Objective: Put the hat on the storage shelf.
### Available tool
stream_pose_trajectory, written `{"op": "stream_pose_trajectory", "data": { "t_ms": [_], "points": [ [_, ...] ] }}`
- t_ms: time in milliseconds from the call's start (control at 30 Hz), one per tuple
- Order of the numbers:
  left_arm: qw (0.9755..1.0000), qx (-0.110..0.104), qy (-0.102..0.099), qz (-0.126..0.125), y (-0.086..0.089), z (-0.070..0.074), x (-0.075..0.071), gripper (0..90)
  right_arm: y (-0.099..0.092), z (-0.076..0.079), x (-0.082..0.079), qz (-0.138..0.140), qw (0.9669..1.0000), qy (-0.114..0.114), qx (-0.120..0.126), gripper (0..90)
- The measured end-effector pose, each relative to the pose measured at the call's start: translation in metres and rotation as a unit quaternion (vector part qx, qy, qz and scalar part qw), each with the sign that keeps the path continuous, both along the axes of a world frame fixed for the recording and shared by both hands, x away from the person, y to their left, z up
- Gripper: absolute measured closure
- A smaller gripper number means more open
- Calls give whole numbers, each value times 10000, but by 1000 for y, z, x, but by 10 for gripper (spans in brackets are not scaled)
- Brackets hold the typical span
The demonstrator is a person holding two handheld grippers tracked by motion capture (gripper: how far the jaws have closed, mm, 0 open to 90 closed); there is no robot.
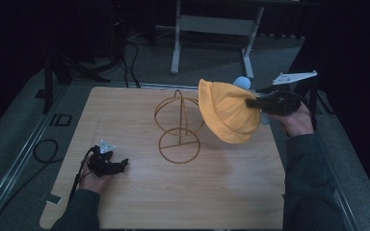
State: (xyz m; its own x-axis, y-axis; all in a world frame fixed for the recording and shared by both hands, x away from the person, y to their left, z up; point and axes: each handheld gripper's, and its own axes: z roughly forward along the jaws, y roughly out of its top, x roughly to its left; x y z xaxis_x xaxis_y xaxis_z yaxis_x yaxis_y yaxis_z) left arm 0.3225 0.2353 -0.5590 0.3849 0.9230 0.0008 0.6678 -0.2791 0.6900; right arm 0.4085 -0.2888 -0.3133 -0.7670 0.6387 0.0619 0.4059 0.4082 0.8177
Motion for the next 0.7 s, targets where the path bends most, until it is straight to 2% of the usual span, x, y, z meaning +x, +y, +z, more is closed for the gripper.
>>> {"op": "stream_pose_trajectory", "data": {
  "t_ms": [300, 700],
  "points": [
    [10000, 4, 2, -2, 0, 0, 0, 243, 12, 6, 3, 132, 9999, -46, 76, 840],
    [10000, 2, -3, -7, 0, 0, 0, 243, 16, 13, 2, 272, 9994, -61, 189, 840]
  ]
}}
